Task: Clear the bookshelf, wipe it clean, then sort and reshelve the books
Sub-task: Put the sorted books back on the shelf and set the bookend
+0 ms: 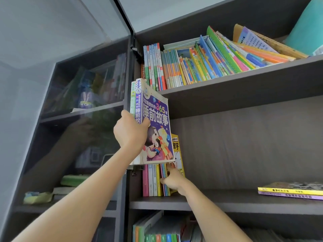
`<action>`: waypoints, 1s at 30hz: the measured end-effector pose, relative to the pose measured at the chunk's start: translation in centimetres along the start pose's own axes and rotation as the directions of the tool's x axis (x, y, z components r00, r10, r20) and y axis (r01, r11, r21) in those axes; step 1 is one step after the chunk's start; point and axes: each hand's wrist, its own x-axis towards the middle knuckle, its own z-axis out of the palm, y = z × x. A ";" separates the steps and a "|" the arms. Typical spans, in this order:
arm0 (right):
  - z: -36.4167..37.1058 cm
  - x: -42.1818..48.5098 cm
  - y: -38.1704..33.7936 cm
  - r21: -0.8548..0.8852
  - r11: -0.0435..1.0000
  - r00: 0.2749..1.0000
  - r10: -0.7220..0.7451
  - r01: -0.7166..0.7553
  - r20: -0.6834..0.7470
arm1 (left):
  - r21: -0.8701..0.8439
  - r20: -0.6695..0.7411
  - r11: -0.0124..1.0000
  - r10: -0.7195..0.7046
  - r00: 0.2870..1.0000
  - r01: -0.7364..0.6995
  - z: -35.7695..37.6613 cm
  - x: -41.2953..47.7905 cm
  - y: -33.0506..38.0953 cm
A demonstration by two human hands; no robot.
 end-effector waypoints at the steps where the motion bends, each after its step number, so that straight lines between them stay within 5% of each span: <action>1: -0.3 -0.3 0.0 0.038 0.999 0.999 0.015 -0.017 0.035 | -0.025 0.010 1.000 -0.010 1.000 0.010 0.2 -0.2 0.1; 4: -2.0 -1.5 -0.3 0.221 0.969 0.992 0.093 -0.110 0.085 | -0.107 0.028 0.992 -0.063 0.998 0.066 0.8 -0.6 0.3; 8: -5.8 -2.7 -0.7 0.618 0.774 0.941 0.298 -0.140 -0.159 | -0.211 0.055 0.969 -0.118 0.991 0.127 2.8 -2.2 0.3; 11: -7.9 -3.3 -0.1 0.546 0.833 0.894 0.313 -0.096 -0.321 | -0.250 0.102 0.953 -0.151 0.983 0.173 5.2 -4.1 0.7; 15: -8.6 -3.3 2.0 0.111 0.985 0.785 0.172 -0.131 -0.595 | -0.247 0.196 0.937 -0.202 0.960 0.247 8.9 -5.9 1.1; 16: -8.3 -3.3 2.2 0.068 0.985 0.803 0.168 -0.157 -0.572 | -0.229 0.217 0.938 -0.211 0.953 0.260 9.9 -6.4 0.8; 20: -5.9 -2.7 3.1 0.361 0.912 0.925 0.294 -0.196 -0.240 | -0.093 0.277 0.964 -0.217 0.936 0.250 12.7 -9.0 -1.5; 25: -4.5 -1.3 3.1 0.234 0.939 0.968 0.248 -0.250 0.039 | 0.030 0.297 0.978 -0.205 0.933 0.205 14.1 -7.4 -3.3; 30: -4.0 -0.9 2.5 0.081 0.958 0.947 0.254 -0.274 0.196 | 0.261 0.461 0.964 -0.074 0.884 -0.055 13.4 -5.3 -3.7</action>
